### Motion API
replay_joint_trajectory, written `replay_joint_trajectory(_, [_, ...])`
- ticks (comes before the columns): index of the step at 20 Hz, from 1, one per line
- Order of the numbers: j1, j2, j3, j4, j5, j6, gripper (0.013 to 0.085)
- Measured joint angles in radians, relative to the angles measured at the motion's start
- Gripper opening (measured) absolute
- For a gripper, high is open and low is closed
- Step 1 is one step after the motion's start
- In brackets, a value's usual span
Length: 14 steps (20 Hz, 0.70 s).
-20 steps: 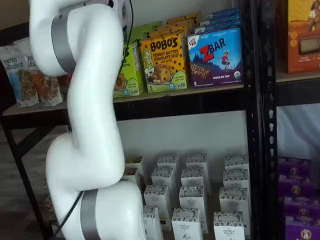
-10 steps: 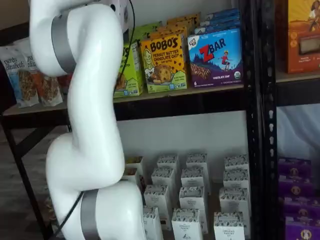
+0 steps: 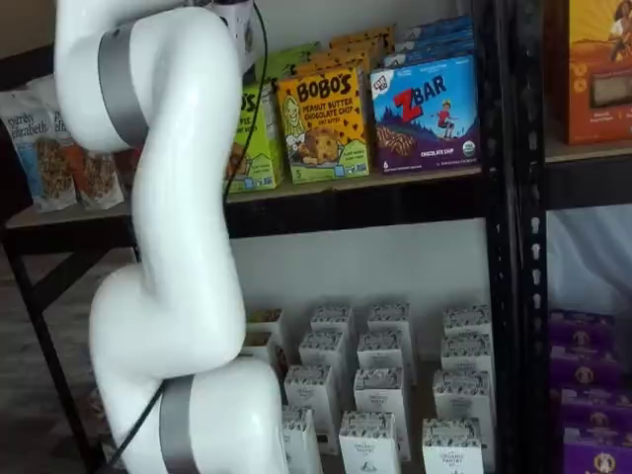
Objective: Pick the green box on the top shelf, the fourth from the left
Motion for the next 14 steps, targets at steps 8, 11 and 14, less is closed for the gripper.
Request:
replay_joint_trajectory(8, [0.007, -0.006, 0.021, -0.011, -0.017, 0.003, 0.0770])
replay_joint_trajectory(11, [0.007, -0.011, 0.030, -0.008, -0.026, 0.002, 0.0690])
replay_joint_trajectory(14, [0.007, -0.012, 0.033, -0.004, -0.029, 0.002, 0.0610])
